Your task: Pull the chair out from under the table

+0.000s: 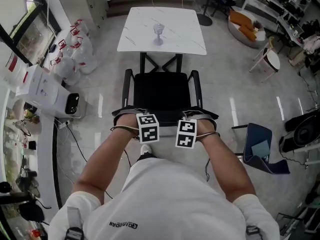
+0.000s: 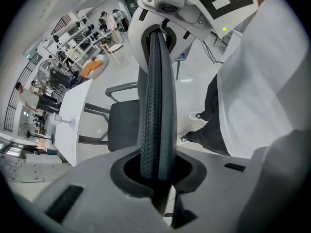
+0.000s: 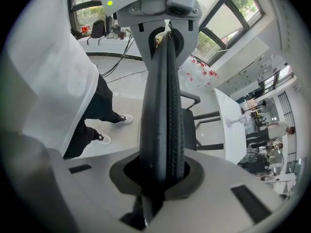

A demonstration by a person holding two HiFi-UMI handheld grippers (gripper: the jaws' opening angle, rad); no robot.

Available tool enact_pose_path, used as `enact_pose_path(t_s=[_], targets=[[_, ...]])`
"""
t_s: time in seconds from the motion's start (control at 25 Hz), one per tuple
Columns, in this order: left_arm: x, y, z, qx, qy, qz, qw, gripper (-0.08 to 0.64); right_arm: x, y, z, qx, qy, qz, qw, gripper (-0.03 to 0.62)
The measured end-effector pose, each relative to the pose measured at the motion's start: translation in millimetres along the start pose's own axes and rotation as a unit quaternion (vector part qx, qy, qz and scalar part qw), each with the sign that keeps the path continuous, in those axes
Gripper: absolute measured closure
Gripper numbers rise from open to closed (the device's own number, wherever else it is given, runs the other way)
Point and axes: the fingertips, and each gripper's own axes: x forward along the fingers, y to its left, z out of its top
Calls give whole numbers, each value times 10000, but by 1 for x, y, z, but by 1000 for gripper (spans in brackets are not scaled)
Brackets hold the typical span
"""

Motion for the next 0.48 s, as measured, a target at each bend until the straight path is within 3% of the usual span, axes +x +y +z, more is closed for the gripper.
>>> enact_pose_path(t_s=[0.48], targets=[[-8, -61, 6, -72, 197, 98, 9997, 497, -21, 57, 1, -103, -142, -97, 9998, 548]])
